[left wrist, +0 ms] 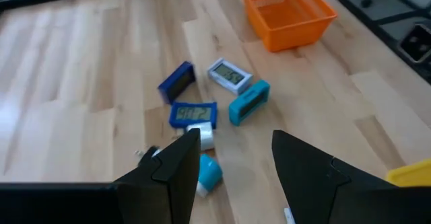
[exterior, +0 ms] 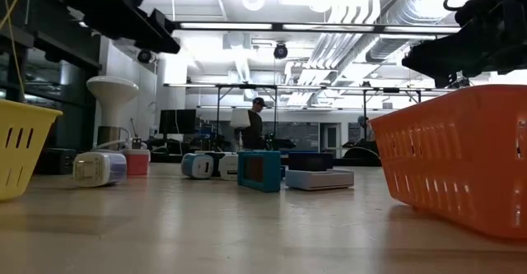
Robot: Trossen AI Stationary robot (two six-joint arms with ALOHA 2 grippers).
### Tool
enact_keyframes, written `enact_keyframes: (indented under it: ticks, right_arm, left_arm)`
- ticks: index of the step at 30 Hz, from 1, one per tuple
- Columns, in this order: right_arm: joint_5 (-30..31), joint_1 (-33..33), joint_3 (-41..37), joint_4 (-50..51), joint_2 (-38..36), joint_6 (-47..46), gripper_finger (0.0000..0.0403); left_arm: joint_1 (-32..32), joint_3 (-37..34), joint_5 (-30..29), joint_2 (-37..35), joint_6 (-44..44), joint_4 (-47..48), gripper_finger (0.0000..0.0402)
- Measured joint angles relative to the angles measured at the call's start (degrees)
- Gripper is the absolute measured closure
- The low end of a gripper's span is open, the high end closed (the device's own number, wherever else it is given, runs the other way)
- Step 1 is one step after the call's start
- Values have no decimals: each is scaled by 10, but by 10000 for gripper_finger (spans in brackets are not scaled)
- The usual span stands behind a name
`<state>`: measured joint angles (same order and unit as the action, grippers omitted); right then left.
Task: Pick & Place Office items
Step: Put the light blue digital clock into the yellow bin
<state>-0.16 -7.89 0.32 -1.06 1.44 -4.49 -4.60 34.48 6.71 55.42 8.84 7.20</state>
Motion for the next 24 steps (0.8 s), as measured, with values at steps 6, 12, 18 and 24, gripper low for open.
enact_keyframes:
  ticks: [6, 12, 18, 24]
  right_arm:
    - [0, 0, 0, 0, 0, 0, 208]
    - [0, 0, 0, 0, 0, 0, 208]
    - [0, 0, 0, 0, 0, 0, 208]
    - [0, 0, 0, 0, 0, 0, 208]
  left_arm:
    - [28, 43, 57, 72, 26, 19, 224]
    - [36, 125, 111, 169, 84, 74, 224]
    - [39, 163, 129, 239, 157, 71, 224]
    - [39, 165, 108, 293, 181, 44, 224]
